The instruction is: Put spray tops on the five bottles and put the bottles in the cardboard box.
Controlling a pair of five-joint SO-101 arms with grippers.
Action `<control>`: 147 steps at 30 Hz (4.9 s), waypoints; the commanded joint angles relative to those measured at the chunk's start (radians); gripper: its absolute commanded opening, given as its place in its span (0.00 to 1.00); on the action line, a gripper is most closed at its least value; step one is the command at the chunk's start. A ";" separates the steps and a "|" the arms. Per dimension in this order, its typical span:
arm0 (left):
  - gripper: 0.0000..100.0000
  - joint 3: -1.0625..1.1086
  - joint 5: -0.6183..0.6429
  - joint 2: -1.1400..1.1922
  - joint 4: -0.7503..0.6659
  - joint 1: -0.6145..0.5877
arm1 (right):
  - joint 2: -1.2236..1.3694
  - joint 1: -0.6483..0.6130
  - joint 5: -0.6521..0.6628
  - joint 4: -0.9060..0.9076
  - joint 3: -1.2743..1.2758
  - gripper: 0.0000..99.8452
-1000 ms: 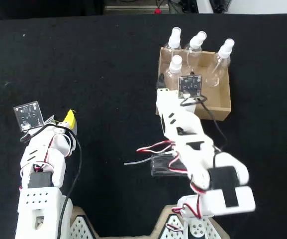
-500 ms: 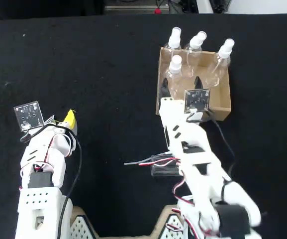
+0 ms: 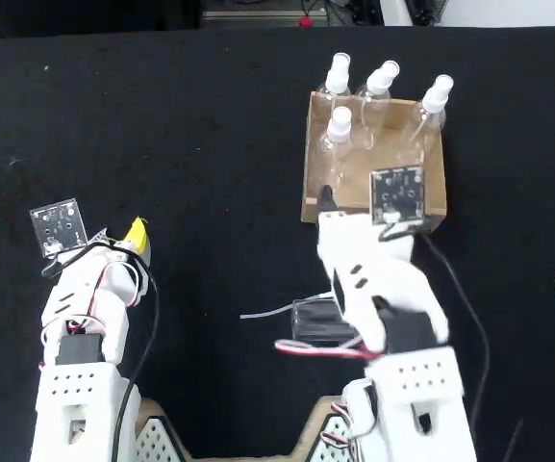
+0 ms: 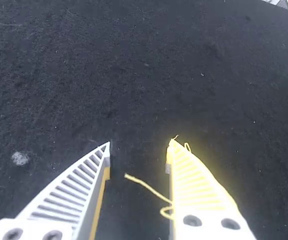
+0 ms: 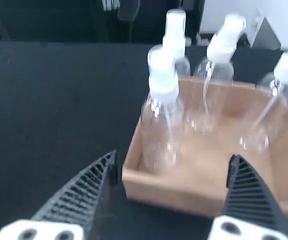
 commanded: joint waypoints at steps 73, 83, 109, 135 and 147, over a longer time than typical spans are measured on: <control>0.18 -0.019 0.117 -0.014 -0.055 -0.139 | 0.593 0.331 0.279 0.964 -0.819 0.01; 0.18 -0.018 0.115 -0.014 -0.055 -0.139 | 0.593 0.931 0.146 0.681 -0.581 0.01; 0.18 0.005 0.114 -0.014 -0.061 -0.139 | 0.585 0.848 0.405 0.753 -0.588 0.26; 0.18 0.007 0.114 -0.014 -0.061 -0.139 | 0.584 1.195 2.443 0.643 -0.386 0.26; 0.18 0.008 0.114 -0.014 -0.060 -0.139 | 0.584 1.157 2.463 0.336 -0.153 0.26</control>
